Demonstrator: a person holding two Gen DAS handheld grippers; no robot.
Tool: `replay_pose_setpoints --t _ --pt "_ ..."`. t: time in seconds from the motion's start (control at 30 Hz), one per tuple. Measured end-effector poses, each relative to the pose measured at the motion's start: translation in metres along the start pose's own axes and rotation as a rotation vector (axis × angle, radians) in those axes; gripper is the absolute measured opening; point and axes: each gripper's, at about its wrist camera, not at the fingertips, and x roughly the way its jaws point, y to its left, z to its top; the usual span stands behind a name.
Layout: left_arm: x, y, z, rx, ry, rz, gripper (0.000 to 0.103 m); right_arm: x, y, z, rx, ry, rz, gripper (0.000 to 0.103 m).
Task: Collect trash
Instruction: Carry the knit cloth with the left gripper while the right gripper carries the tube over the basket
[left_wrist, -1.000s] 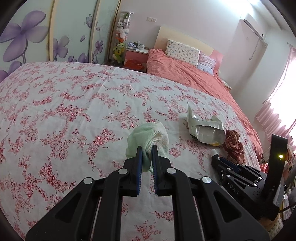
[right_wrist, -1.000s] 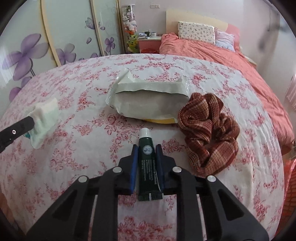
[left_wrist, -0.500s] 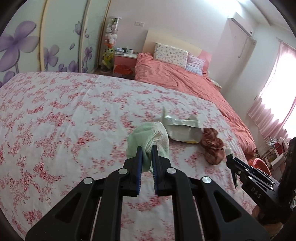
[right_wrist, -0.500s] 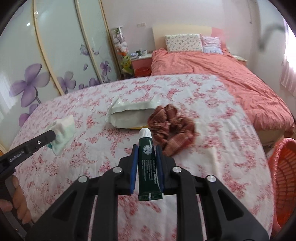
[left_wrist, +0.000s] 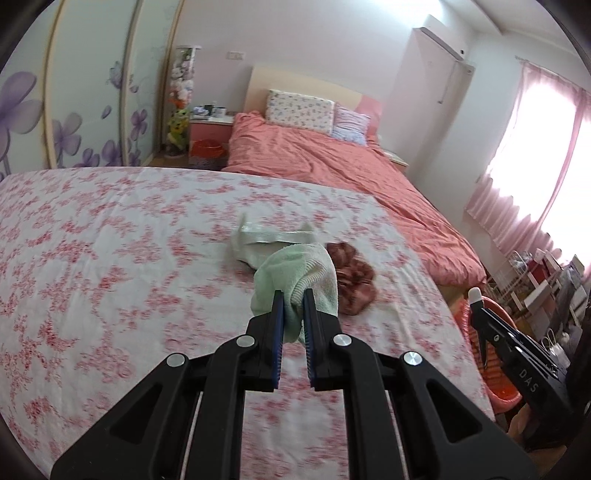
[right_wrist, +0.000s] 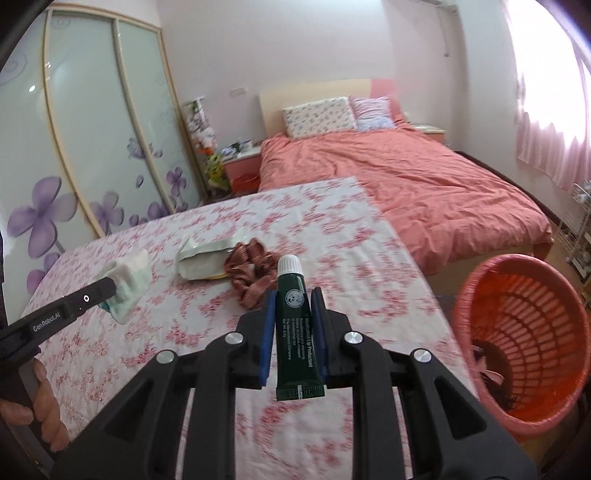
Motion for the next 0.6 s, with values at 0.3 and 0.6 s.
replay_pose_setpoints --t 0.3,0.6 --pt "0.005 -0.056 -0.011 0.064 0.019 -0.104 0.010 -0.041 -0.047 -0.007 0.062 -0.075 -0.099 0.020" --pt "0.013 -0.114 -0.021 0.121 0.045 -0.218 0.010 -0.072 -0.098 -0.014 0.126 -0.151 -0.219 0.020"
